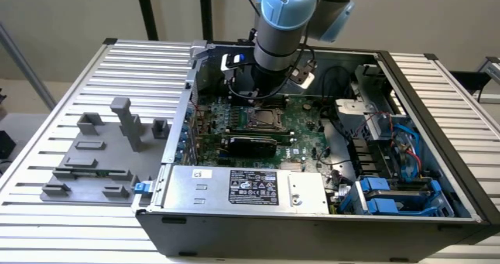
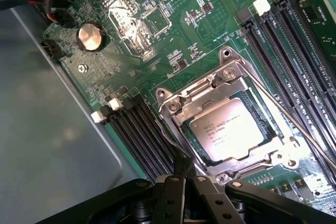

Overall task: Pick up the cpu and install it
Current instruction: 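Close the cpu cover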

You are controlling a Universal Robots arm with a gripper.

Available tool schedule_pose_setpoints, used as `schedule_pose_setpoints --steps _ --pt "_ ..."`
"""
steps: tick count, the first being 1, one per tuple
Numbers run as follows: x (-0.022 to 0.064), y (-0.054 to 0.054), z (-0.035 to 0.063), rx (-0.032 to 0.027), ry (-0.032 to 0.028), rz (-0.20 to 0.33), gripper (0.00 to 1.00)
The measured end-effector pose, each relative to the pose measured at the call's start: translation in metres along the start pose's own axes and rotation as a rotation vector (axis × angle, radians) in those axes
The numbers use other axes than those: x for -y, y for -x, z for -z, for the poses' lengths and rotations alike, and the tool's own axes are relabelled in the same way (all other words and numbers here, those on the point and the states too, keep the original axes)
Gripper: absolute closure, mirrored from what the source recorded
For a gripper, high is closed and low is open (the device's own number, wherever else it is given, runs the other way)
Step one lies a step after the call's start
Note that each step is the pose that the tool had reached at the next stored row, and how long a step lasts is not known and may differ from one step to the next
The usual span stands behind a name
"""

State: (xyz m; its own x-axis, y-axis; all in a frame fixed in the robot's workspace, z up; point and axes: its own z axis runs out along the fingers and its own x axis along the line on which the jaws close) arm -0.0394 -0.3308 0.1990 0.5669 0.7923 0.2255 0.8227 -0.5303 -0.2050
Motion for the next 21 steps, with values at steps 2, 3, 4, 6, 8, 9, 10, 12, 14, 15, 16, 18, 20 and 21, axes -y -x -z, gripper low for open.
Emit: schedule_pose_setpoints --steps 2,3,4,6,8,9,10,12,14,15,16,18,20,21 --pt "0.0 -0.0001 -0.0001 0.0001 -0.0003 0.0 0.89" --pt "0.0 0.0 -0.0001 0.0004 -0.0007 0.0 0.89" --pt "0.0001 0.0 -0.0001 0.0006 -0.001 0.0 0.89" --pt "0.0007 -0.0008 -0.0005 0.0009 -0.0013 -0.001 0.89" --pt "0.0017 -0.0023 -0.0011 0.0006 -0.0013 -0.001 0.89" --pt "0.002 -0.0028 -0.0013 0.0006 -0.0013 -0.001 0.89" --pt "0.002 -0.0028 -0.0012 0.0007 -0.0014 -0.001 0.89" --pt "0.002 -0.0028 -0.0013 0.0008 -0.0016 -0.001 0.89" --pt "0.0018 -0.0028 -0.0012 0.0024 -0.0039 -0.002 0.89" --pt "0.0015 -0.0028 -0.0012 0.0039 -0.0063 -0.003 0.89" --pt "0.0011 -0.0027 -0.0011 0.006 -0.0097 -0.004 0.89" --pt "0.0004 -0.0021 -0.0005 0.0108 -0.0166 -0.006 0.89" --pt "0.0 -0.0017 -0.0002 0.0142 -0.0221 -0.009 0.89" --pt "-0.0001 -0.0015 -0.0002 0.0153 -0.0236 -0.009 0.89"
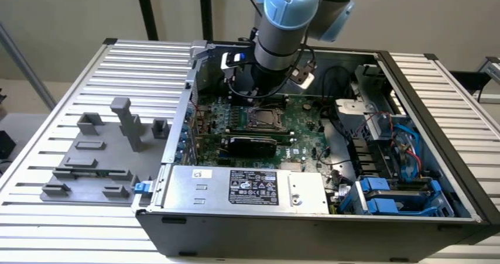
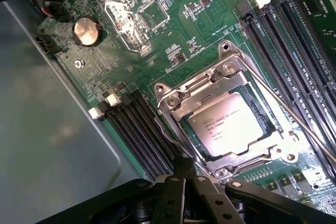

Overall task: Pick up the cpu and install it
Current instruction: 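Close the cpu cover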

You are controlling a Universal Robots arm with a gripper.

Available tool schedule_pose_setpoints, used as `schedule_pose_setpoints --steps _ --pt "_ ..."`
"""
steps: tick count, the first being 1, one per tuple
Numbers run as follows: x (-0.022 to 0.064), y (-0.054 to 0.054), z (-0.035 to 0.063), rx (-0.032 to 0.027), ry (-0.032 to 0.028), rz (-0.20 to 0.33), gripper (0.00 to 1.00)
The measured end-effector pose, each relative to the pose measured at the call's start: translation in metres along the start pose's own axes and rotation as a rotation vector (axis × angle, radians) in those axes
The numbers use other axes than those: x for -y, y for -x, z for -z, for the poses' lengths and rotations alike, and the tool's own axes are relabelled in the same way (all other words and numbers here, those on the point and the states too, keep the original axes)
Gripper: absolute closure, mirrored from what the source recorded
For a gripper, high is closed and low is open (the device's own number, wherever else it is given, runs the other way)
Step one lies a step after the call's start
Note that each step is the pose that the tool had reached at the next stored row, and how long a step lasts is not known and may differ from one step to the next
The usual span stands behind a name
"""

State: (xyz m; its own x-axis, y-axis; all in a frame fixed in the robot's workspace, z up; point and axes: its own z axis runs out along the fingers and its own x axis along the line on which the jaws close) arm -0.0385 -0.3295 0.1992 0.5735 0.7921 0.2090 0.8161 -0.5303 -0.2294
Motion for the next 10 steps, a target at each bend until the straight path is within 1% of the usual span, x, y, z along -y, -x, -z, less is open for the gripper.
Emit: schedule_pose_setpoints --steps 4,5,10 --pt "-0.0008 0.0015 0.0008 0.0061 -0.0082 -0.004 0.89" --pt "-0.0011 0.0017 0.0009 0.0069 -0.0098 -0.005 0.89" --pt "-0.0051 -0.001 0.0012 0.0073 -0.01 -0.005 0.89"
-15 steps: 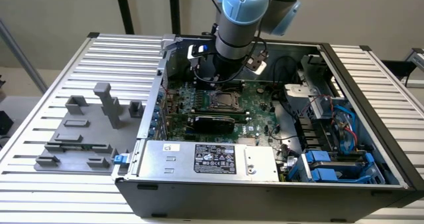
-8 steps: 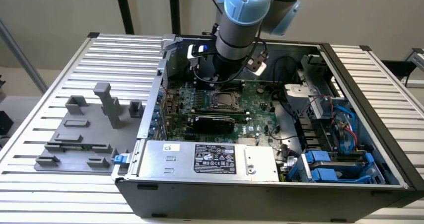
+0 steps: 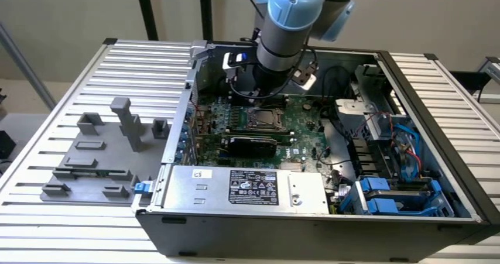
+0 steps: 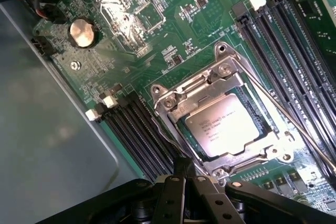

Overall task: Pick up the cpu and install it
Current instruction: 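Close the cpu cover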

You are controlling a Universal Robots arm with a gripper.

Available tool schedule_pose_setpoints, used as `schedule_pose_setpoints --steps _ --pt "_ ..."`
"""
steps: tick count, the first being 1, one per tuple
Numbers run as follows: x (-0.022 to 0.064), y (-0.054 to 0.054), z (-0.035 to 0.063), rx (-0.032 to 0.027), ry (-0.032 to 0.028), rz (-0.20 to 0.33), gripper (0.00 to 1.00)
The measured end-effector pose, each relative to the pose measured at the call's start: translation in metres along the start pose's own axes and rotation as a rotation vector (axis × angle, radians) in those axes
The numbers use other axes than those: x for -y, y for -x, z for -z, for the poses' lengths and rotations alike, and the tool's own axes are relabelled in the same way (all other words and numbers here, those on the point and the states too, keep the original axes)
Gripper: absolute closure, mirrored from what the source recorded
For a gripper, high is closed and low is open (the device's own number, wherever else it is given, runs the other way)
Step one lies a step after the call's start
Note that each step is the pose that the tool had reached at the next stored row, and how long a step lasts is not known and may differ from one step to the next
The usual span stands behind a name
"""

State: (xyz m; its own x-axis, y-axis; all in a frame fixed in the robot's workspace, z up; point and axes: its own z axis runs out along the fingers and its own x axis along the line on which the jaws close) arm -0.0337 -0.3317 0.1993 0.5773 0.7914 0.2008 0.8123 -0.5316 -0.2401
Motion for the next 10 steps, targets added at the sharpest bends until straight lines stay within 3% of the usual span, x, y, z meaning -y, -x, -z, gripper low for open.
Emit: schedule_pose_setpoints --steps 5,10 --pt "-0.0095 -0.0067 0.0009 0.0 -0.0006 0.0 0.89" --pt "-0.0116 -0.0083 0.0011 0.0003 -0.0008 -0.001 0.89"
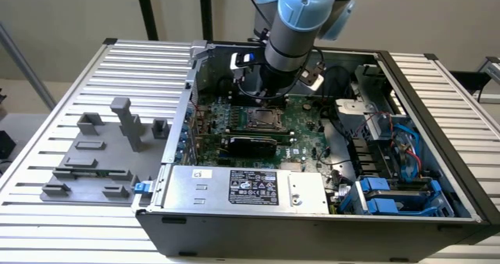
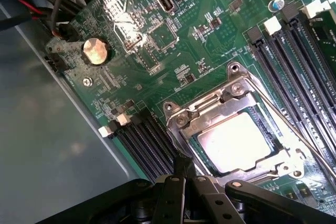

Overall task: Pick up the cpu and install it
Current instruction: 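Close the cpu cover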

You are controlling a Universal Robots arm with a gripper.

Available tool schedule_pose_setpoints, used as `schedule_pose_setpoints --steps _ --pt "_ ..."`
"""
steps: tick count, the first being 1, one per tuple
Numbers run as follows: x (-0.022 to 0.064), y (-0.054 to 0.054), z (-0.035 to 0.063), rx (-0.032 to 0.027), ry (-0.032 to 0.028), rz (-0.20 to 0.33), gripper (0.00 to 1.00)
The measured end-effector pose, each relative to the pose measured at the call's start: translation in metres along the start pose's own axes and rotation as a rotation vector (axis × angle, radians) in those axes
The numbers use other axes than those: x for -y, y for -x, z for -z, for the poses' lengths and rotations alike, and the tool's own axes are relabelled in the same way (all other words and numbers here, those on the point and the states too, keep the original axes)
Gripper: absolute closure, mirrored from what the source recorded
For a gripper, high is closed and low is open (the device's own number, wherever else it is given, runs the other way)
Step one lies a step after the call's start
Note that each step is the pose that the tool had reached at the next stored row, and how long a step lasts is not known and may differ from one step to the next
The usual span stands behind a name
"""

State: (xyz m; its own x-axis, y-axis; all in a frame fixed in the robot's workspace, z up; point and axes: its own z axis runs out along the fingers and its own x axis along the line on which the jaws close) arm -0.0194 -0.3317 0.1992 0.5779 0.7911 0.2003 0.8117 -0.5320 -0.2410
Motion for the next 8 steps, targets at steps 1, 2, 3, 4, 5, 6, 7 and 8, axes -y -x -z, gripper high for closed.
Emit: schedule_pose_setpoints --steps 1,2,3,4,5,6,7,8 --pt "-0.0001 -0.0001 -0.0001 0.0002 0.0003 0.0 0.89" --pt "-0.0002 -0.0001 -0.0003 0.0006 0.0008 -0.001 0.89" --pt "-0.0004 -0.0002 -0.0005 0.0015 0.0016 -0.001 0.89" --pt "-0.0005 -0.0002 -0.0007 0.0028 0.0026 -0.002 0.89" --pt "-0.0007 -0.0001 -0.0009 0.0042 0.0037 -0.002 0.89" --pt "-0.0008 -0.0001 -0.0012 0.0056 0.0048 -0.003 0.89" --pt "-0.001 -0.0001 -0.0015 0.0068 0.0057 -0.003 0.89" --pt "-0.0014 -0.0002 -0.0018 0.0076 0.0063 -0.003 0.89"
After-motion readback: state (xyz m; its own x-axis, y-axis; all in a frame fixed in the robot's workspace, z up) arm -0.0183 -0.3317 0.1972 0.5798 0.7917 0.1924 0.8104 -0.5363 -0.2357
